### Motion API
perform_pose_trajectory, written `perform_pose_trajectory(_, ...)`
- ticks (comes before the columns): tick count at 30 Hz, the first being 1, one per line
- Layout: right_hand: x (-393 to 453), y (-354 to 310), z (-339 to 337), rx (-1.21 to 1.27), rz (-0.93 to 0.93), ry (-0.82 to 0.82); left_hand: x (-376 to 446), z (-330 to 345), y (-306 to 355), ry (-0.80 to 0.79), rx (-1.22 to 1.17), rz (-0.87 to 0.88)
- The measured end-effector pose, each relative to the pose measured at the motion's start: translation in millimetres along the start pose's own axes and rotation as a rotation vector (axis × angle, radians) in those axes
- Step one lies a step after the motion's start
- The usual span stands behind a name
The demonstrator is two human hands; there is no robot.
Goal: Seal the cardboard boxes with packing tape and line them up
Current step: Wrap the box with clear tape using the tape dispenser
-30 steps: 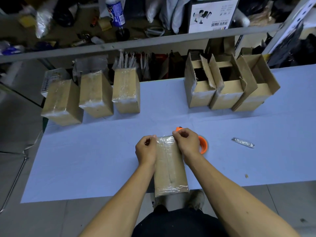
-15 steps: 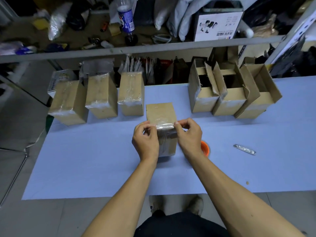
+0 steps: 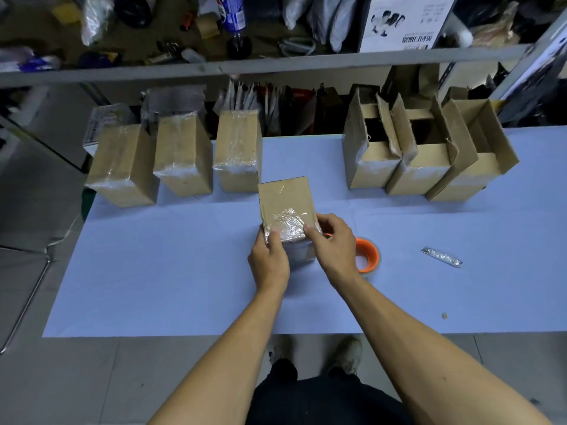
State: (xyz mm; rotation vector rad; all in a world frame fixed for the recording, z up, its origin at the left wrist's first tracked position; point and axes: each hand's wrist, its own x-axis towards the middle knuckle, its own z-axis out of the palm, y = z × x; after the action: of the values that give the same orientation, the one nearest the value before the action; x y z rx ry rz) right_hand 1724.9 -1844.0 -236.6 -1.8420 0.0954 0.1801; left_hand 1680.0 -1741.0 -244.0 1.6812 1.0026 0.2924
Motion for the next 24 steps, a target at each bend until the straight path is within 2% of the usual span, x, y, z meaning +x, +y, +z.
perform_pose_trajectory(5, 4, -4, -8, 0.196, 0.101, -0.046, 7, -3, 0, -0.056, -0.215, -0.085)
perform_pose_trajectory(7, 3, -5, -6, 0.219, 0.083, -0.102, 6, -3, 6, -0.047, -0.229, -0.11)
perform_pose_trajectory(11, -6, -6, -11, 0.141, -0.06, -0.276, 6, -19, 25, -0.083, -0.088, -0.08)
perform_pose_trajectory(14, 1, -7, -17, 0.035, -0.051, -0.213, 19, -36, 23, -0.289, -0.065, 0.001)
perform_pose_trajectory(17, 4, 3, -11, -0.134, -0.023, -0.137, 29, -37, -1, -0.456, 0.089, 0.076)
perform_pose_trajectory(21, -10, 34, 6, -0.178, 0.049, -0.189, 18, -28, -38, -0.467, 0.171, 0.058)
perform_pose_trajectory(24, -25, 45, 7, -0.125, 0.126, -0.235, 15, -27, -44, -0.472, 0.118, 0.009)
